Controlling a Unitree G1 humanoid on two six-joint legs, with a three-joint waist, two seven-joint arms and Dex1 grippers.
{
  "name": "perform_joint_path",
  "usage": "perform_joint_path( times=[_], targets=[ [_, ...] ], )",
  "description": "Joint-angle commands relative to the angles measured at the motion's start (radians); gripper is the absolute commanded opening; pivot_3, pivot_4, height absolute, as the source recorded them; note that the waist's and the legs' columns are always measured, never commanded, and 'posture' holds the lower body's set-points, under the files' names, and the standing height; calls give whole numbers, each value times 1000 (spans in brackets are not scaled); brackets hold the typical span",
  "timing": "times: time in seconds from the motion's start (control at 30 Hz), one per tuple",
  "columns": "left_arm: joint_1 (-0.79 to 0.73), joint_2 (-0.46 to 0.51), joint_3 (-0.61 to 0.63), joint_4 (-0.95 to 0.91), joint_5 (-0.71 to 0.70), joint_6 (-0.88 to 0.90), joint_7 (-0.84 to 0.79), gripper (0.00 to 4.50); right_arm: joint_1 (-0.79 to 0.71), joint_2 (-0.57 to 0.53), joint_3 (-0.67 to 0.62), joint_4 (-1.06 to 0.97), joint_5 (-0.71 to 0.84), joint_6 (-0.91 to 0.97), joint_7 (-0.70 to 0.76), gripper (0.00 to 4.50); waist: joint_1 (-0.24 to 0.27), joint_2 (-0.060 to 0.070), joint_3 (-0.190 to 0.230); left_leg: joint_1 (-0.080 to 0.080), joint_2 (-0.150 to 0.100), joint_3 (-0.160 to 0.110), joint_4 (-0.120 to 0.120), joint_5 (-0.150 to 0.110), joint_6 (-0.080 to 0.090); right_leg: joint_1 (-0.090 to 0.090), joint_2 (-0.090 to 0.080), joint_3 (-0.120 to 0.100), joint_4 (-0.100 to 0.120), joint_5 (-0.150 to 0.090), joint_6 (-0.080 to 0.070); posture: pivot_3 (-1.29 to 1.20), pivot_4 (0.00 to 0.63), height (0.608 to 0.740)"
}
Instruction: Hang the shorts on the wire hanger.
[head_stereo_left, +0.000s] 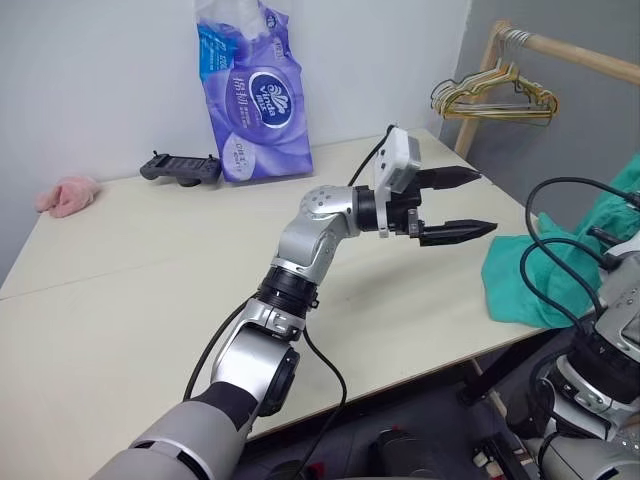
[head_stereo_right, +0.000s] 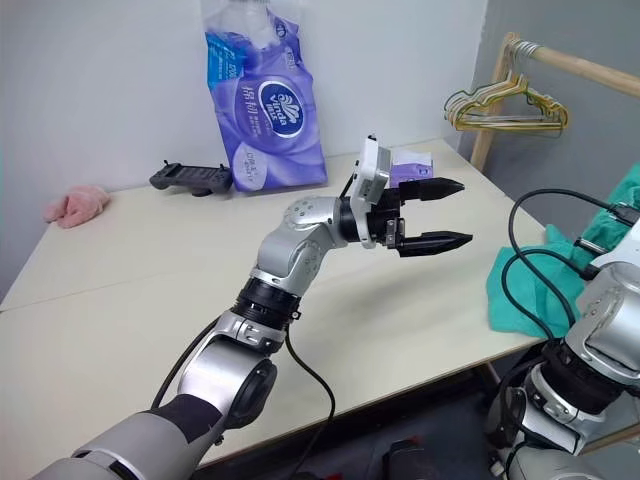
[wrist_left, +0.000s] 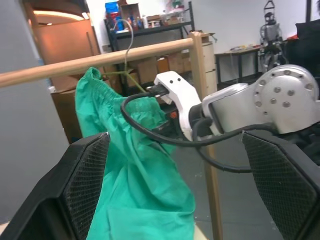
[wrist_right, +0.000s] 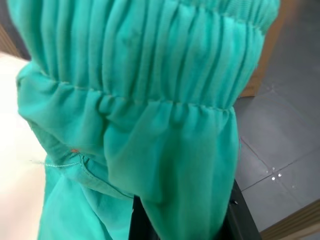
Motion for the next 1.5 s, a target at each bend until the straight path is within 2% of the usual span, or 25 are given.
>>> perform_joint_path(
  times=[0.03,0.2,0.57,0.97,1.3,1.4,1.47,1.5],
  targets=[
    [-46,-14,5,-9,-12,-20,0,4491,-30,-52,-44,16,-3,-37,-5,0,-2,0,0,0,-1,1,1,-1,1,0,-1,0,0,0,1,-278,0,740],
    [-70,-43,3,16,-10,-39,-6,4491,-33,-152,-160,142,6,-92,-10,0,-7,2,-1,1,-1,2,1,-2,4,4,-1,1,-1,-1,3,-297,0,740],
    [-91,-103,-10,14,-11,-40,-4,4491,-10,-336,-186,335,33,-194,24,0,-30,10,-6,2,-2,6,0,-5,8,4,0,6,-2,-6,11,-302,6,740],
    [-72,-97,-23,-14,-11,-19,-6,4491,-6,-322,-237,388,88,-137,33,0,-29,9,-5,7,-3,23,0,-9,15,4,0,23,-2,-9,19,-283,2,740],
    [-42,-99,-38,-57,-16,-7,-5,4491,42,-389,-242,465,112,-129,71,0,-24,8,-4,9,-4,28,1,-11,19,5,0,29,-3,-9,22,-269,0,740],
    [-37,-97,-39,-60,-16,-5,-3,4500,52,-391,-237,458,117,-126,83,739,-24,8,-4,10,-4,29,1,-11,19,5,0,30,-3,-9,23,-267,0,740],
    [-37,-96,-40,-61,-17,-4,0,4500,52,-387,-239,454,122,-127,88,1498,-24,7,-4,10,-4,29,1,-11,19,5,0,30,-3,-9,23,-265,5,740],
    [-38,-95,-40,-61,-17,-4,1,4500,52,-387,-238,454,123,-127,88,1724,-24,7,-4,10,-4,29,1,-12,19,5,0,30,-3,-9,23,-265,5,740]
  ],
)
